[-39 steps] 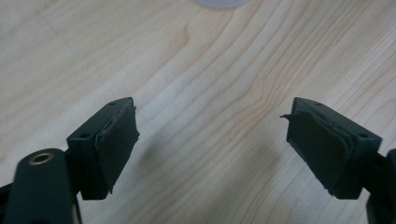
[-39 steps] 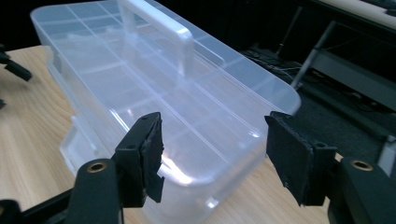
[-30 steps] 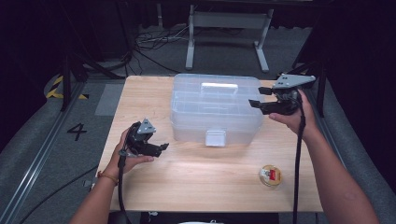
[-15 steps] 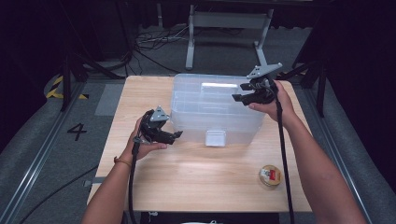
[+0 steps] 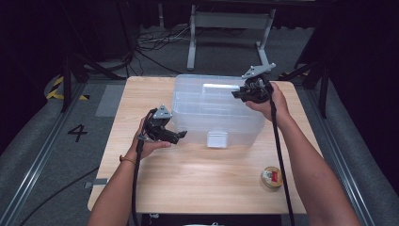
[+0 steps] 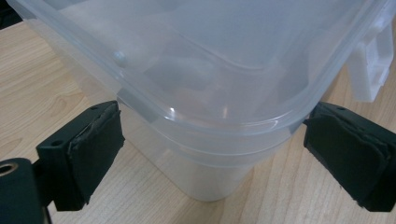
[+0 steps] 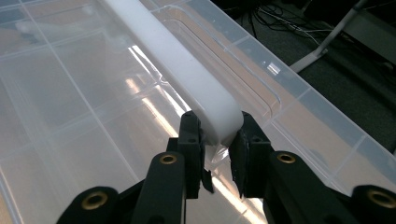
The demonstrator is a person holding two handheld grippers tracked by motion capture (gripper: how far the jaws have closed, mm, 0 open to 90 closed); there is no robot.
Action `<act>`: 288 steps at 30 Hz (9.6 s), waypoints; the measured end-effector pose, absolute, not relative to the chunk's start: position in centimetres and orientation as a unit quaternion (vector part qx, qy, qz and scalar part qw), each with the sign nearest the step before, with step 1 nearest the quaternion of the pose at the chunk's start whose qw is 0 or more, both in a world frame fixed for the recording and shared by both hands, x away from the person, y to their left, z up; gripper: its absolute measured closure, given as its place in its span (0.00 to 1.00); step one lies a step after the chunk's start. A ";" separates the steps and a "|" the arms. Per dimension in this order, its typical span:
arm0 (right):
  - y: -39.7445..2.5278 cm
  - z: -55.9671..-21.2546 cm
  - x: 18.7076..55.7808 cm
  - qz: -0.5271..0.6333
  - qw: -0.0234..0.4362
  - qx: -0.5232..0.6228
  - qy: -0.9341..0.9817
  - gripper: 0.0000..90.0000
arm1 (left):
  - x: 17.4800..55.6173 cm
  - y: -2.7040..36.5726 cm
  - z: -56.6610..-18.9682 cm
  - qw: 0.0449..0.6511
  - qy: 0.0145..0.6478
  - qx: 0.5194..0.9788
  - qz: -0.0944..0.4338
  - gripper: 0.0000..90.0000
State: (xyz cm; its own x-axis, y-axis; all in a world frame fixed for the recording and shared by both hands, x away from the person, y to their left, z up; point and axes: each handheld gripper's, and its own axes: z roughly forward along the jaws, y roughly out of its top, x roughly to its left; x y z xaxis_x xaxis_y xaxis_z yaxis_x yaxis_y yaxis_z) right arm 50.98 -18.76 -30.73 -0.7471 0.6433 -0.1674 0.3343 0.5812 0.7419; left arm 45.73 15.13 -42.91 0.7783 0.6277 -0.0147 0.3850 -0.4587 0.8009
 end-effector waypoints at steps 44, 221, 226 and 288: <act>-20.3 -30.0 47.5 0.363 0.193 0.271 0.870 0.85 | 39.8 15.4 -41.5 0.429 0.280 0.844 0.158 0.28; -27.9 -30.7 48.1 0.443 0.488 0.339 0.671 0.94 | 40.9 10.8 -40.7 0.413 0.167 0.884 0.143 0.74; -28.0 -30.4 49.1 0.448 0.479 0.347 0.670 0.95 | 41.0 10.8 -40.7 0.419 0.168 0.881 0.139 0.75; -28.4 -29.6 55.2 0.464 0.425 0.393 0.671 0.96 | 41.2 11.1 -40.8 0.432 0.177 0.875 0.126 0.76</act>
State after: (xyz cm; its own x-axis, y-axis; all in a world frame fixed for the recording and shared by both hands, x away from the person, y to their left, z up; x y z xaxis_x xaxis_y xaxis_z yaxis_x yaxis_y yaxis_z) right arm 55.22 -28.39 -29.61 -0.3306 0.9214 -0.2044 0.1328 0.2599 0.9565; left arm 41.17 11.09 -40.82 0.9060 0.4178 0.0672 0.2006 -0.5639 0.8011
